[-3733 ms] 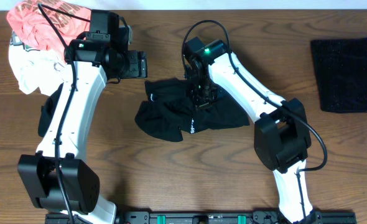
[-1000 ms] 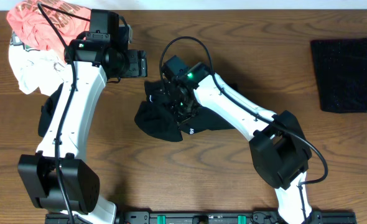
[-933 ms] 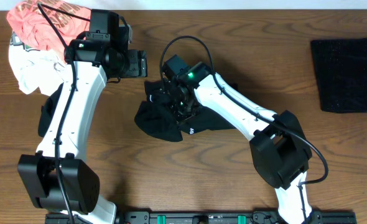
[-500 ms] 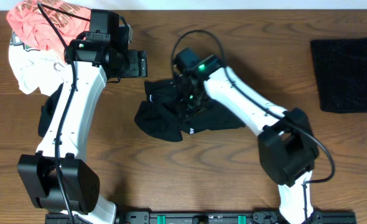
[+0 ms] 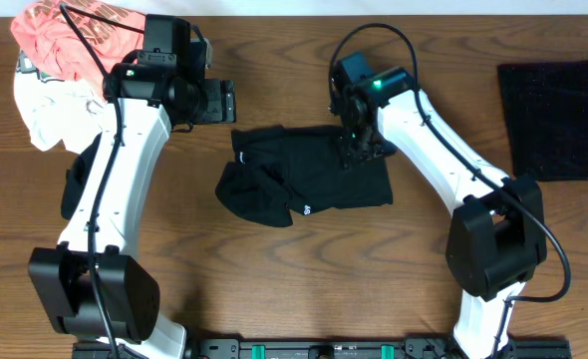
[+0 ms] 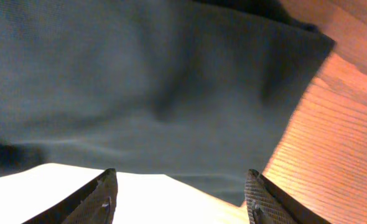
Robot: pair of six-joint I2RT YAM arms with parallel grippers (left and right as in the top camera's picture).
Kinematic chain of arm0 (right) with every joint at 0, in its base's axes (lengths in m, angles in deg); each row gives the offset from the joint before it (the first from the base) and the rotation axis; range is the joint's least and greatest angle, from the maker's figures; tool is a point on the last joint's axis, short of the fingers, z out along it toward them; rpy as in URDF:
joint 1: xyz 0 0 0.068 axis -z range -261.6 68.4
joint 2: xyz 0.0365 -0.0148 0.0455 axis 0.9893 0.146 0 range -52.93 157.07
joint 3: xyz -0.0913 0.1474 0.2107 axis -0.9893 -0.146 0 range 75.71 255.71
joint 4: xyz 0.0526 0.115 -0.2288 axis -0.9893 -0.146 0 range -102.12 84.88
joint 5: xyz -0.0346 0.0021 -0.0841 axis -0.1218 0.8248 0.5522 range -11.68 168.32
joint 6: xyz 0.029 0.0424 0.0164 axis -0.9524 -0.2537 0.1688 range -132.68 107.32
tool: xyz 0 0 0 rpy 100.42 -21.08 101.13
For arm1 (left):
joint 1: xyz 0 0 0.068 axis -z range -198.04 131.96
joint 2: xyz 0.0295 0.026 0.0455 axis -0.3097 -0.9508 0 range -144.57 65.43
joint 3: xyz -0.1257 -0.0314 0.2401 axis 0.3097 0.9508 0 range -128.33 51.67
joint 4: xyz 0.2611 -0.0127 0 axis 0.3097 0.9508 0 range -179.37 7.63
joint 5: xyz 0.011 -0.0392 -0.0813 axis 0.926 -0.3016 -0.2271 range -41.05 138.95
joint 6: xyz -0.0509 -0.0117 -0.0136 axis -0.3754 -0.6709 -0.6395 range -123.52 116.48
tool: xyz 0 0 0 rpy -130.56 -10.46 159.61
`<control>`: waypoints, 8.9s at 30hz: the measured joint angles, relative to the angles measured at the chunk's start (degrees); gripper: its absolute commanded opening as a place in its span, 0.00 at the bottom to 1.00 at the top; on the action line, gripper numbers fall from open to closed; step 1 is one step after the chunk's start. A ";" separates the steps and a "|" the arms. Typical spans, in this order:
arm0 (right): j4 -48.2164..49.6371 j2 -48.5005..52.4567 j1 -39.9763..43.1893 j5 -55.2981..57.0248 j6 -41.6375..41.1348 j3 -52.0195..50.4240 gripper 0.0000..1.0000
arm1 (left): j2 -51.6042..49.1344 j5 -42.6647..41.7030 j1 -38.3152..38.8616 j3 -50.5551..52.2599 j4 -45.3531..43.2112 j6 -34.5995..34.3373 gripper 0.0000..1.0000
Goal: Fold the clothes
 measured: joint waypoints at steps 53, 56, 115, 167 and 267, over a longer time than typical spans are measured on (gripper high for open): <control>17.55 0.00 6.14 2.29 0.37 -16.09 0.01 | 0.00 -0.02 0.00 0.00 0.02 0.00 0.83; 16.72 -0.22 7.80 1.55 0.37 -16.09 0.01 | 0.00 -0.02 0.00 0.00 0.02 0.00 0.83; 8.68 -8.04 23.52 -19.87 9.97 -16.26 0.91 | 0.00 -6.43 0.00 3.91 3.23 0.07 0.84; 8.94 -8.04 21.99 -20.72 10.14 -16.26 0.92 | -0.42 -27.65 4.50 33.35 -21.44 -3.76 0.55; 29.70 -9.35 16.94 -21.49 0.15 -35.95 0.01 | 1.49 -9.84 32.33 35.15 -54.93 0.33 0.06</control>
